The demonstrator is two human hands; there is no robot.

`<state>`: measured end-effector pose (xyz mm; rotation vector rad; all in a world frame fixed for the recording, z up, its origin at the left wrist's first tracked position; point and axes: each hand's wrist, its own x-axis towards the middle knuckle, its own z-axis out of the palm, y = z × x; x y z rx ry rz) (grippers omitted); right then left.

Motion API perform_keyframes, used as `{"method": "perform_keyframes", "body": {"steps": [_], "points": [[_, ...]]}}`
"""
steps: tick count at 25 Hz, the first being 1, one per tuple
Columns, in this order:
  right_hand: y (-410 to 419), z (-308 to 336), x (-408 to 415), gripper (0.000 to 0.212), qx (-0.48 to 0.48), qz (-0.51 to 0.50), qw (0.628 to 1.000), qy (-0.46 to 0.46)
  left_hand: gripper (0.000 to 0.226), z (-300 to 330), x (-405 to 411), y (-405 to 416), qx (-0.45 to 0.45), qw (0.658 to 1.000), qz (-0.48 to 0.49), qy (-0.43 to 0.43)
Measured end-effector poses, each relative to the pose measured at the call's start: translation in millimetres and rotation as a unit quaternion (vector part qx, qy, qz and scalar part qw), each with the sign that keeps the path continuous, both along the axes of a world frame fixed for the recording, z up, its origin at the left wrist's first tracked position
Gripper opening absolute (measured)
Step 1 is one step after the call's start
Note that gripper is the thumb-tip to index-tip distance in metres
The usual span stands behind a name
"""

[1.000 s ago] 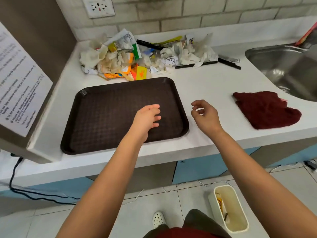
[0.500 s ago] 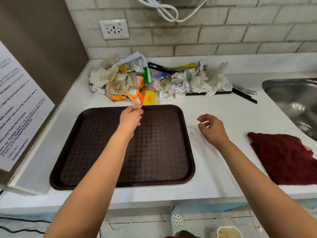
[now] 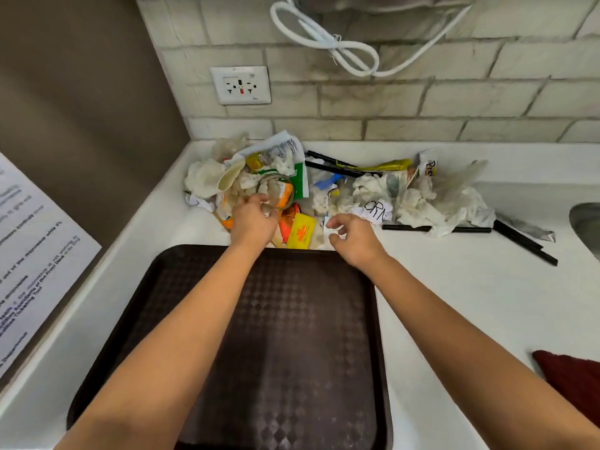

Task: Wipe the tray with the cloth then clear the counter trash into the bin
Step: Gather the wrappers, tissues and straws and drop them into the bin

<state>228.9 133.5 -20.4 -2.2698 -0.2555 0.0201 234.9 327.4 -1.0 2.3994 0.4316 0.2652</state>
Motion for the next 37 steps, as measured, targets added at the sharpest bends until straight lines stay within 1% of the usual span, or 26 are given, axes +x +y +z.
{"method": "perform_keyframes", "body": {"steps": [3,6,9,11,12,15,17,19,21,23,26,29,33,35,37], "points": [[26,-5,22,0.026,-0.058,0.015,0.998,0.009,0.045,-7,20,10,0.012,1.000,0.004,0.023],[46,-11,39,0.043,-0.126,0.032,0.990,0.048,0.050,-15,32,17,0.022,0.999,-0.017,0.034],[58,-18,47,0.058,-0.204,0.028,0.976,0.069,0.037,-22,40,22,0.012,0.999,-0.026,0.037],[61,-21,50,0.060,-0.224,0.010,0.973,0.060,0.029,-22,41,24,-0.016,1.000,-0.023,0.013],[62,-22,51,0.059,-0.217,0.000,0.975,0.058,0.026,-21,41,24,-0.027,0.999,-0.022,-0.009],[59,-25,53,0.048,-0.154,-0.035,0.985,0.067,0.020,-13,36,27,-0.056,0.994,-0.023,-0.090],[55,-25,52,0.041,-0.112,-0.051,0.989,0.079,0.018,-7,32,29,-0.087,0.989,-0.013,-0.120],[52,-24,52,0.034,-0.075,-0.054,0.990,0.102,0.016,0,29,32,-0.136,0.982,0.023,-0.126],[50,-24,51,0.026,-0.036,-0.059,0.989,0.128,0.023,7,27,35,-0.212,0.968,0.069,-0.119],[48,-22,50,0.024,0.012,-0.080,0.988,0.129,0.028,14,24,38,-0.280,0.947,0.109,-0.116],[41,-18,45,0.026,0.066,-0.116,0.988,0.076,0.029,28,19,41,-0.339,0.921,0.127,-0.145],[30,-12,39,0.033,0.154,-0.142,0.978,0.013,0.027,46,12,37,-0.393,0.897,0.114,-0.167],[8,4,15,0.032,0.235,-0.189,0.950,-0.078,0.026,68,-17,17,-0.448,0.875,0.056,-0.176],[-5,11,-3,0.032,0.274,-0.217,0.931,-0.102,0.027,76,-42,1,-0.483,0.857,0.014,-0.182],[-17,17,-23,0.032,0.304,-0.249,0.914,-0.106,0.027,79,-68,-15,-0.510,0.841,-0.024,-0.178]]}}
